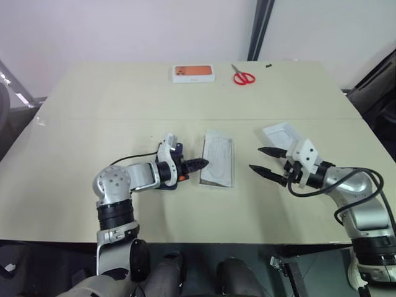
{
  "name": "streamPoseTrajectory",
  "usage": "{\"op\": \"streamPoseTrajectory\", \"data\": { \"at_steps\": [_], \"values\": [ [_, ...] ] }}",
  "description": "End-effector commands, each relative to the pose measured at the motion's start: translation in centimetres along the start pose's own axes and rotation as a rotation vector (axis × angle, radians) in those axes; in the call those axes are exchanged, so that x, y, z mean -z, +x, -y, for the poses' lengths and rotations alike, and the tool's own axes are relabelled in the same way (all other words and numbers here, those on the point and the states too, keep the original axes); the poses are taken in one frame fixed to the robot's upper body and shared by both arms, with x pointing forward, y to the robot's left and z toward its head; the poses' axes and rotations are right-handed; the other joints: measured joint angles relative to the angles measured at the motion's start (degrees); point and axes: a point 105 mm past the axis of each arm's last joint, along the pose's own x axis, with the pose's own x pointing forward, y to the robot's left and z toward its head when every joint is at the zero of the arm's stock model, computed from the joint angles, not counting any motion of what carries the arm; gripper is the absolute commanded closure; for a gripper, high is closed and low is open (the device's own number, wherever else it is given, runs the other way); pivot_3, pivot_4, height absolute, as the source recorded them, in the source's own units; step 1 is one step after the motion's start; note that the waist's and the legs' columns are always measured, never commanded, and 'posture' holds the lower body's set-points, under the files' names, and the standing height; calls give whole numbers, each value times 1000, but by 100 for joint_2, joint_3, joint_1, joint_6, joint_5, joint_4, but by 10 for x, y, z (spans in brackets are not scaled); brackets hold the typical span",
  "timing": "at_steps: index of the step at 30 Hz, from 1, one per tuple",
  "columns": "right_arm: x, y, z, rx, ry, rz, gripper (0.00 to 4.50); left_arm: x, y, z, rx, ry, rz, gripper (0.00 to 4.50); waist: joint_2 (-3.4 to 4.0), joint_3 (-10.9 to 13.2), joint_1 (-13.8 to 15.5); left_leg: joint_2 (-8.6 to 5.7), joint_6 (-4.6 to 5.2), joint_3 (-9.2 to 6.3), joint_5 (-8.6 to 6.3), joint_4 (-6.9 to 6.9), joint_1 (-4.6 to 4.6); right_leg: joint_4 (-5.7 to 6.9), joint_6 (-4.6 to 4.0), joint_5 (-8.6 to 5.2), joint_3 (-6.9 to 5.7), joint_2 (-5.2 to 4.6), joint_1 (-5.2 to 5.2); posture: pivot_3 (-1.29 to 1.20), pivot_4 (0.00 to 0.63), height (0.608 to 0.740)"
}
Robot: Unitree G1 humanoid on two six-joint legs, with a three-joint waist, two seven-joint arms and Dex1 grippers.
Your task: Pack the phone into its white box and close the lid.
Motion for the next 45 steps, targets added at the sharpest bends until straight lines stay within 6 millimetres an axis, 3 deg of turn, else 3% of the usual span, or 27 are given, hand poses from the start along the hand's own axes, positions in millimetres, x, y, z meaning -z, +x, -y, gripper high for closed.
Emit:
{"op": "streamPoseTrajectory", "data": {
  "at_steps": [1, 8, 11, 14, 18, 19, 22, 26, 30, 38, 41, 45],
  "values": [
    [-11, 3, 5, 11, -44, 39, 1506, -3, -3, 11, 15, 78, 12, 1092, 0, 0, 1, 0, 0, 0, 0, 0, 0, 0, 0, 0, 0, 0, 0, 0, 150, 734],
    [-16, 10, 5, 2, -52, 65, 1506, -15, -9, 19, 37, 139, 65, 1092, 1, 0, 0, 0, 0, 0, 0, -1, 0, 0, 0, 0, 0, 0, 0, 0, 150, 734],
    [-30, 25, 0, -20, -57, 110, 1506, -34, -24, 17, -12, 372, 135, 1092, 1, 1, -37, 0, -1, 1, 0, -3, 0, 0, 0, 0, 1, 0, -2, 0, 150, 734],
    [-40, 40, -7, -46, -38, 146, 2315, -41, -33, 7, -57, 536, 144, 1031, 11, -3, -79, 2, -6, 4, 4, -22, 3, 0, -3, 1, 5, 2, -9, 0, 150, 734],
    [-42, 68, -26, -88, -70, 129, 4307, -43, -48, 6, 34, 660, 169, 1031, 11, -2, -95, 1, -6, 3, 4, -25, 2, -7, -3, 0, 6, -1, -12, 0, 150, 734],
    [-37, 73, -31, -101, -94, 101, 4463, -40, -52, 3, 35, 708, 141, 1031, 12, -2, -106, 1, -6, 3, 4, -25, 1, -7, -3, 0, 6, -2, -14, 0, 150, 734],
    [-26, 84, -46, -147, -146, 51, 4463, -34, -62, -4, 61, 770, 104, 1031, 14, 0, -119, 0, -6, 3, 4, -32, 0, -7, -4, 0, 7, -4, -21, 0, 150, 734],
    [-8, 92, -56, -217, -252, -65, 4463, -31, -79, 1, 148, 886, 129, 1031, 15, 0, -130, -1, -6, 4, 4, -43, 0, -7, -5, 0, 7, -7, -31, 0, 150, 734],
    [-3, 96, -49, -221, -243, -109, 4463, -28, -83, -6, 115, 996, 140, 1031, 15, 1, -130, -1, -5, 5, 4, -51, 1, -7, -6, 1, 8, -8, -30, 0, 150, 734],
    [18, 110, -40, -238, -408, -219, 4463, -18, -76, -9, 126, 967, 126, 1031, 15, 1, -141, -1, -3, 4, 4, -65, 2, -7, -7, 2, 7, -7, -35, 0, 150, 734],
    [20, 114, -38, -229, -420, -228, 4463, -18, -74, -10, 114, 980, 130, 1031, 15, 1, -140, -1, -5, 3, 5, -65, 4, -5, -7, 2, 7, -6, -35, 0, 150, 734],
    [4, 112, -42, -238, -347, -147, 4463, -15, -72, -15, 100, 969, 116, 1031, 15, 1, -141, -1, -7, 3, 7, -64, 4, -4, -6, 2, 7, -5, -34, 0, 150, 734]
  ]
}}
